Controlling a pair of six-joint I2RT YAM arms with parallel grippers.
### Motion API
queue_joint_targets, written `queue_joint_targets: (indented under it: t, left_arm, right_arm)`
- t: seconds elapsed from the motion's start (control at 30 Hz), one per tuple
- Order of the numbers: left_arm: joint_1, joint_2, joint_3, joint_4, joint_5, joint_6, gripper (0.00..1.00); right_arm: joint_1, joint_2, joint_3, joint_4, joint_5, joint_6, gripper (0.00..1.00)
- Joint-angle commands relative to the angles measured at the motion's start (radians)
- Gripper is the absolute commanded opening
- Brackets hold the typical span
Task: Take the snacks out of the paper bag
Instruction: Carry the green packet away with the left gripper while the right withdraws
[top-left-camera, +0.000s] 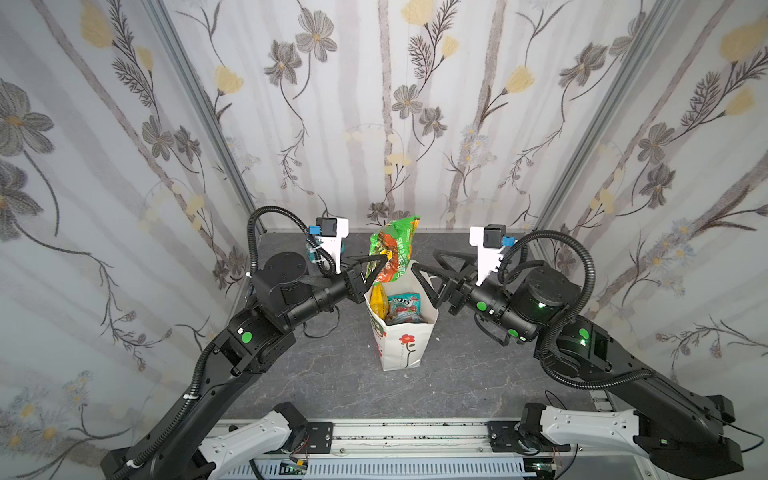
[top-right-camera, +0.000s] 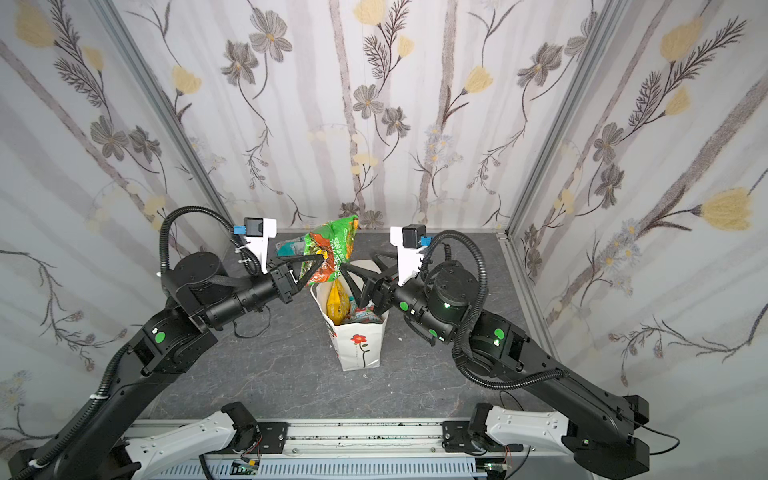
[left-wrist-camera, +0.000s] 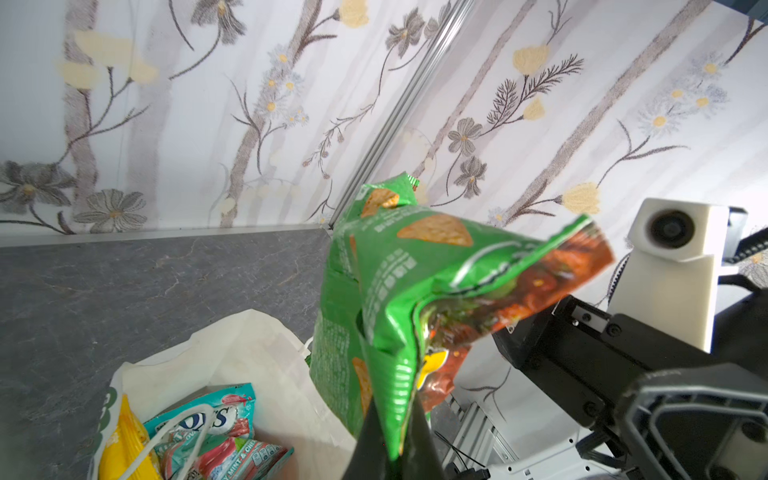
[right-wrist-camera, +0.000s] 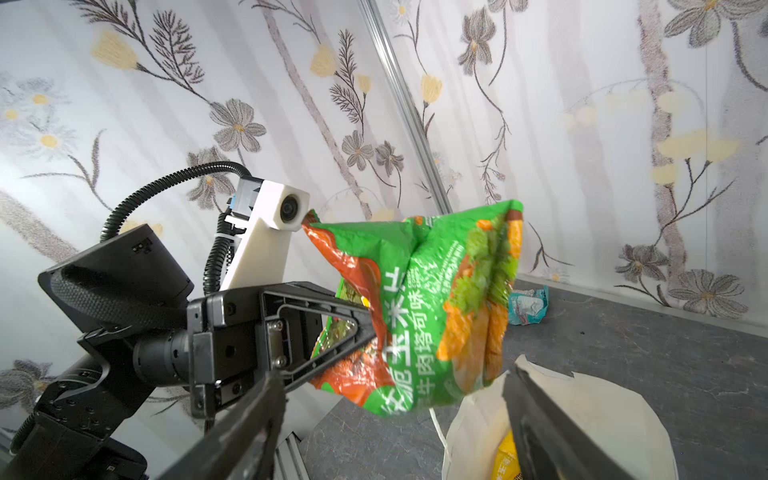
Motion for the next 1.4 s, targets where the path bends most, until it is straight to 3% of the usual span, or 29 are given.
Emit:
queue_joint_targets:
  t: [0.0,0.17,0.3,0.53,0.73,0.93,1.17,1.37]
  left_arm:
    - [0.013,-0.021,-0.006,0.082,-0.122,0.019,0.00]
    - [0.080,-0.064,-0.074,0.146,-0.238,0.002,0.00]
    - [0.199,-0.071,-0.136,0.190,-0.233,-0.074,0.00]
    - [0.462,-0.039,-0.270,0.301,-0.040,-0.293,0.00]
    - [0.617,0.070,-0.385,0.440,0.157,-0.484,0.00]
    - [0.665,0.215,-0.440,0.543,0.288,-0.550,0.00]
    - [0.672,0.400,-0.442,0.637,0.302,-0.573,0.00]
    - [0.672,0.624,-0.331,0.689,0.326,-0.591,0.00]
  right_arm:
    - [0.000,-0.068,-0.111,0.178,0.037,-0.010,0.95]
    - [-0.003,-0.134,-0.223,0.216,0.077,0.019,0.99]
    - [-0.007,-0.138,-0.266,0.201,0.058,0.052,0.99]
    - [-0.011,-0.129,-0.301,0.186,0.051,0.076,0.99]
    - [-0.018,-0.105,-0.302,0.177,0.044,0.078,0.99]
    - [-0.029,-0.084,-0.304,0.169,0.022,0.084,0.99]
    - [-0.045,-0.068,-0.302,0.168,0.000,0.086,0.99]
    - [-0.060,-0.062,-0.302,0.164,-0.019,0.086,0.99]
